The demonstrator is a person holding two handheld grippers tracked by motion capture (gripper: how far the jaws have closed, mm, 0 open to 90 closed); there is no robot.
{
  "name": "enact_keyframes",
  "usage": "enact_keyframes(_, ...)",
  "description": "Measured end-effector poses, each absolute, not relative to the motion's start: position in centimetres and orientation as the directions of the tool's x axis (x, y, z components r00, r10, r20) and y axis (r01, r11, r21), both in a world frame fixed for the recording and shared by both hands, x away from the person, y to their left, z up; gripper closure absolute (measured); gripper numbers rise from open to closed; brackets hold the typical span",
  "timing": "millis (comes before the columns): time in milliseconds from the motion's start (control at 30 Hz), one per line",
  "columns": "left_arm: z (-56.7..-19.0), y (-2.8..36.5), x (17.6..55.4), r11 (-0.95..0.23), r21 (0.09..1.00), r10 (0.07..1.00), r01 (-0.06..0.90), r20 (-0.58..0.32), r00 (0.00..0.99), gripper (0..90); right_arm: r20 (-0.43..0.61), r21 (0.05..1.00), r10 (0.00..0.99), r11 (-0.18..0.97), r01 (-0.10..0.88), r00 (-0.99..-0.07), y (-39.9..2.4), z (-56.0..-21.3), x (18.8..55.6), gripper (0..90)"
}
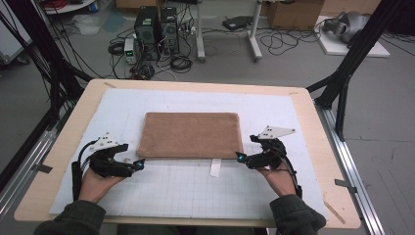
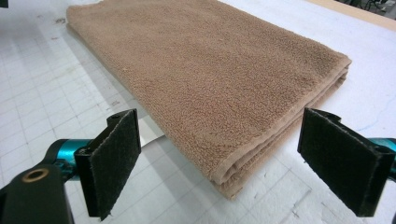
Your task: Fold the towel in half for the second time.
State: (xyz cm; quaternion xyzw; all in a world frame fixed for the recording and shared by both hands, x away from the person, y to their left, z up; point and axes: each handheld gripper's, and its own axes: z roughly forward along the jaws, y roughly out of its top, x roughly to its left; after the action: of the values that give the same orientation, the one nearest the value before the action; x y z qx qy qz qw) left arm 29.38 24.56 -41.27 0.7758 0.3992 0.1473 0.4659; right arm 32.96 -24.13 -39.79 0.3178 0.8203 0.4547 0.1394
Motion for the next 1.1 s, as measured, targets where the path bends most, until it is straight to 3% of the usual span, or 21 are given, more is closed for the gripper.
enact_keyframes(1100, -41.0, 24.9, 26.8, -0.246, 0.849, 0.747, 0.467, -0.141, 0.65, 2.6, 0.037, 0.853, 0.652, 0.374, 0.364, -0.757, -27.0, -39.9, 29.1, 11.7)
